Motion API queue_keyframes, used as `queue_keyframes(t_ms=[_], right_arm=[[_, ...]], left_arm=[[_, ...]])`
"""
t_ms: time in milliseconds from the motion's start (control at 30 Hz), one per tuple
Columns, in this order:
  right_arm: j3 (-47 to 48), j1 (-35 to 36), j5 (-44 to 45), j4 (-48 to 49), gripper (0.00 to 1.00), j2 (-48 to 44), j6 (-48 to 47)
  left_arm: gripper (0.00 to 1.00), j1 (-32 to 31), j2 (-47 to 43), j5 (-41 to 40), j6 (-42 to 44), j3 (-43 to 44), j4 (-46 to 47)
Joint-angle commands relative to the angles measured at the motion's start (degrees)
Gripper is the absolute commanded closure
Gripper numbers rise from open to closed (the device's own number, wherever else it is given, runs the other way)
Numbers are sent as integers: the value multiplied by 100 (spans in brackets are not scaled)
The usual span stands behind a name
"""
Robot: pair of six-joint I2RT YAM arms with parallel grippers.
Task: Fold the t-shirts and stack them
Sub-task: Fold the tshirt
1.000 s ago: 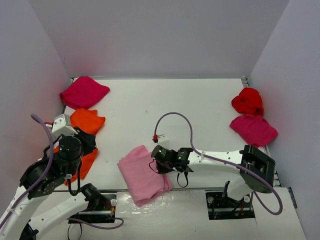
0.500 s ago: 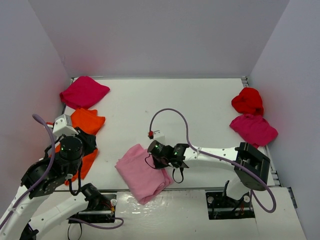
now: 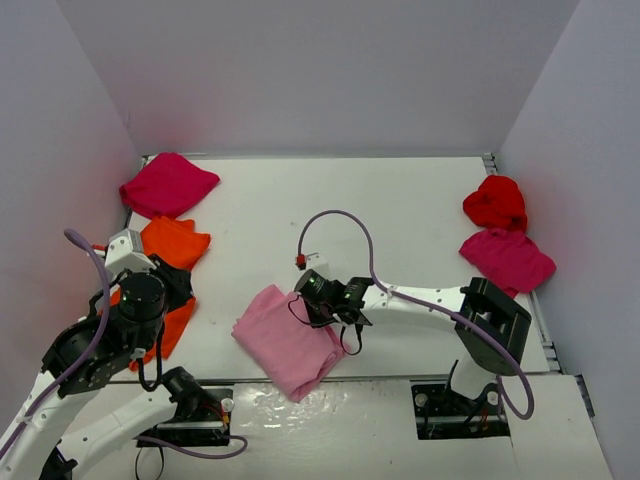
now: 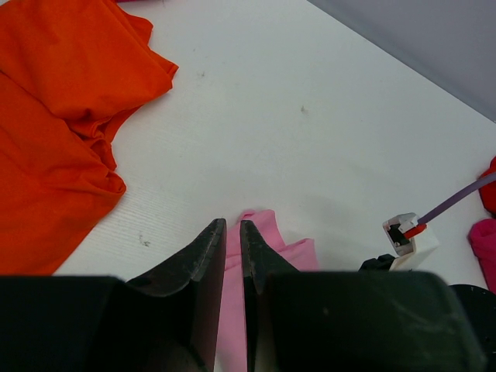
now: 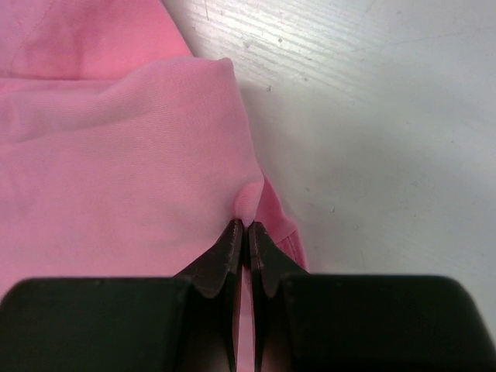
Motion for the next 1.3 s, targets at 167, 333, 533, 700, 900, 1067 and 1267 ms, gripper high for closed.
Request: queue_keyframes(t_ms=[167,333,533,700,900,1067,1267], right_arm=[[697,-97,32,148,100,158,-325],[744,-181,30,355,97,517,-448],[492,-536,136,771,61,856,-383],[532,-661,324,913,43,799,-378],[782,-667,569,738,36,6,-458],[907,-658,678,283,56,-778,-448],[345,-507,-146,-176,100,-1358,274]], left_arm=[[89,-21,105,-199,-33,109,148],[89,-12,122,-173,-42,66,184],[89,-12,166,-52,-49,-9,235],[89,-12,196,78,-53,-126,350],[89,-12,262,197,88,-309,636],[89,-13,412,508,258,-393,816],[100,-15,1622,2062,49,-511,1011]])
